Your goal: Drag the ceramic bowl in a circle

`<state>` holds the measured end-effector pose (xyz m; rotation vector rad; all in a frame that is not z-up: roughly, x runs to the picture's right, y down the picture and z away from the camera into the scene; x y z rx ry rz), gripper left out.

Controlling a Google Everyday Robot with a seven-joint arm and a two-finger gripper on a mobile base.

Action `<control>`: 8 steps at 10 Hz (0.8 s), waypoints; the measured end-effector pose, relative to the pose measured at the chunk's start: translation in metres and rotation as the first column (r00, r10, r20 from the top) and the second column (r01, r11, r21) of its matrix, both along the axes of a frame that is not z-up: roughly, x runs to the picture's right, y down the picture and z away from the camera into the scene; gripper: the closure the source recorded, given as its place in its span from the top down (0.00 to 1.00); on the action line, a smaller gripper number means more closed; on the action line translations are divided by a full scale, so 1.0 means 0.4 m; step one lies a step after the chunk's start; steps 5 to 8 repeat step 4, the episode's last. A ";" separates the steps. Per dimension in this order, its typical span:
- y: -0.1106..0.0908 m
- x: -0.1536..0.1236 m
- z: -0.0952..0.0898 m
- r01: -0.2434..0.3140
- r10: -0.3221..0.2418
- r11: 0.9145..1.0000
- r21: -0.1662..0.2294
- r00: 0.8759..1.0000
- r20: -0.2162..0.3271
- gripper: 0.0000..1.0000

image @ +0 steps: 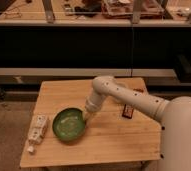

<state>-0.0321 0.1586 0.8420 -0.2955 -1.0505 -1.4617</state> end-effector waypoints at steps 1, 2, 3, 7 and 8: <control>-0.011 0.041 0.016 -0.012 0.012 1.000 0.003 0.999 -0.030 0.00; -0.018 0.075 0.028 -0.019 0.019 1.000 0.005 0.998 -0.055 0.00; -0.020 0.114 0.038 -0.026 0.026 1.000 0.004 0.996 -0.080 0.00; -0.023 0.158 0.047 -0.034 0.034 0.999 0.006 0.994 -0.101 0.00; -0.023 0.158 0.047 -0.034 0.034 0.999 0.006 0.994 -0.101 0.00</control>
